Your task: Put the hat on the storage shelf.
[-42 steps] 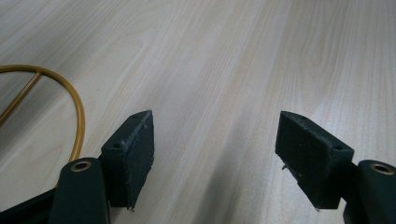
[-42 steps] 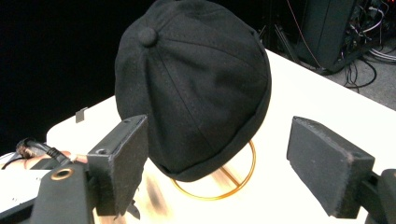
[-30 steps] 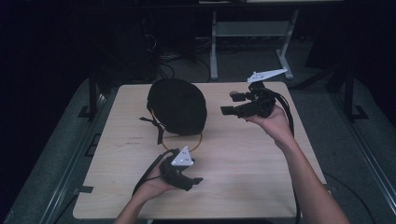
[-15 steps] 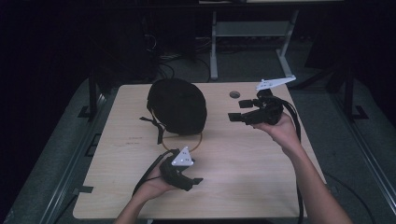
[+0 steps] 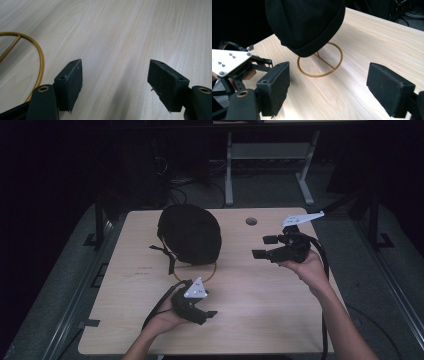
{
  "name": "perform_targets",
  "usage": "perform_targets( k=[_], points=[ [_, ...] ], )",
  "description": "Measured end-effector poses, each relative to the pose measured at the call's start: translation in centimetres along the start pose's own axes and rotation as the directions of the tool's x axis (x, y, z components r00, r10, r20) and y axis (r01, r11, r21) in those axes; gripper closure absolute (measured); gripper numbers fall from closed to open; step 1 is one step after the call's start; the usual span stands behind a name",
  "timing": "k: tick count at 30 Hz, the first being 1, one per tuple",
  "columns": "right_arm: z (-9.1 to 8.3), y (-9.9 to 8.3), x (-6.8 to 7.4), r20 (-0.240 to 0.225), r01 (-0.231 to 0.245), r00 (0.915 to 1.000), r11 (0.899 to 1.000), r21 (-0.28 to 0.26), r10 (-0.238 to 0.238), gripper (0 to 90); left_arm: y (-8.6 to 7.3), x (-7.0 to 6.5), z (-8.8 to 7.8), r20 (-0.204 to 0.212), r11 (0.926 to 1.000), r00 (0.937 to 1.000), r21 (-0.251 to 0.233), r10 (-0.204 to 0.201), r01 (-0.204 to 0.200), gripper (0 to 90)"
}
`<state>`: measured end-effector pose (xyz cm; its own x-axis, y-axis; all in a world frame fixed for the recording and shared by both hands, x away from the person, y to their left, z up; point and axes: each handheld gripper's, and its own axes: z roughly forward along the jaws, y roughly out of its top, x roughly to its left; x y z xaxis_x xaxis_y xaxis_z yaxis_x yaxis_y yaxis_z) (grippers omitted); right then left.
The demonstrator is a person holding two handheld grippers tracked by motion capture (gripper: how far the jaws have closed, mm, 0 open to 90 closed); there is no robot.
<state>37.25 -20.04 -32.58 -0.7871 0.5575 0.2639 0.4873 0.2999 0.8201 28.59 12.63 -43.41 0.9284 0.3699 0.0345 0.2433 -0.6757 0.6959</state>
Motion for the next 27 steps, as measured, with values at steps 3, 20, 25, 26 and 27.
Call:
perform_targets(
  k=[3, 20, 25, 26, 27],
  points=[
    [-0.2, -0.5, -0.2, 0.001, -0.009, 1.0000, 1.000, 0.005, 0.009, 18.3, 0.0, 0.0, 0.1, 0.003, 1.0000, 1.0000, -0.004, -0.004, 0.004, 28.1],
    [-1.1, -3.1, -0.6, -0.001, -0.032, 0.9995, 0.999, 0.009, 0.032, 18.2, -0.1, 0.0, 0.0, -0.001, 1.0000, 1.0000, -0.007, -0.007, 0.007, 28.1],
    [-1.2, -3.8, -0.6, -0.002, -0.036, 0.9994, 0.999, 0.008, 0.036, 18.3, -0.1, -0.1, 0.0, -0.003, 0.9999, 1.0000, -0.010, -0.007, 0.007, 28.1],
    [-1.2, -3.9, -0.6, -0.002, -0.036, 0.9994, 0.999, 0.008, 0.036, 18.2, -0.1, -0.1, 0.0, -0.004, 0.9999, 1.0000, -0.010, -0.007, 0.007, 28.1],
    [-1.2, -4.0, -0.7, -0.002, -0.036, 0.9994, 0.999, 0.008, 0.036, 18.3, -0.1, 0.0, 0.0, -0.005, 0.9999, 1.0000, -0.012, -0.007, 0.007, 28.1]
  ],
)
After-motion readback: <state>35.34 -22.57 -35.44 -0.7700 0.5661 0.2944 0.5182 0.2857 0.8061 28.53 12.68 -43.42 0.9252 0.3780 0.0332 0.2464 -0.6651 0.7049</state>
